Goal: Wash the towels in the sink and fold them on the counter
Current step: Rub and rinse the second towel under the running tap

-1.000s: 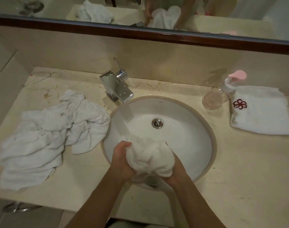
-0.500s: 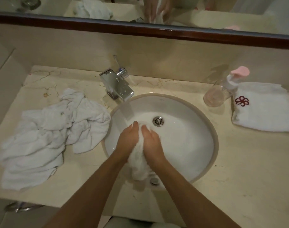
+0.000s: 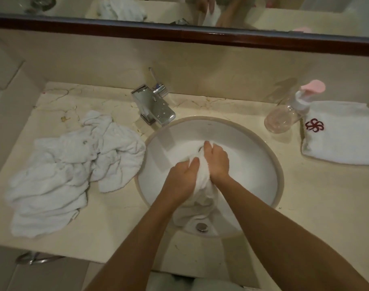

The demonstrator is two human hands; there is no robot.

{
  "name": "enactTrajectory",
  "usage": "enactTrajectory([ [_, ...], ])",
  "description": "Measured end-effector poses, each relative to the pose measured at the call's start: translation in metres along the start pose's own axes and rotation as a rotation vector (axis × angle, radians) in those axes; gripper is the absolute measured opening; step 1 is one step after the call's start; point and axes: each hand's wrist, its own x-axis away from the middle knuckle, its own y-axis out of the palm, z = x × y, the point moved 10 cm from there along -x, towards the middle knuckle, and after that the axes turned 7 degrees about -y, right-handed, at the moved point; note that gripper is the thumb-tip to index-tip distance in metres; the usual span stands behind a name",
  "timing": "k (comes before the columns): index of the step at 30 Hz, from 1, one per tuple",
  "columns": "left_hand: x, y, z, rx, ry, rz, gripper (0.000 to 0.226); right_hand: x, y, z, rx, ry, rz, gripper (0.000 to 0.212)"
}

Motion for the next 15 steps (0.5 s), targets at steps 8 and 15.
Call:
enactTrajectory([
  [8, 0.011, 0.022, -0.088, 1.045, -0.611, -0.3, 0.06, 0.066, -0.02, 0.055, -1.355, 0.433, -0.033, 0.049],
  [15, 0.021, 0.049, -0.077, 1.011, -0.579, -0.493, 0.028, 0.124, 0.029, 0.063, -1.387, 0.629, -0.352, 0.05],
])
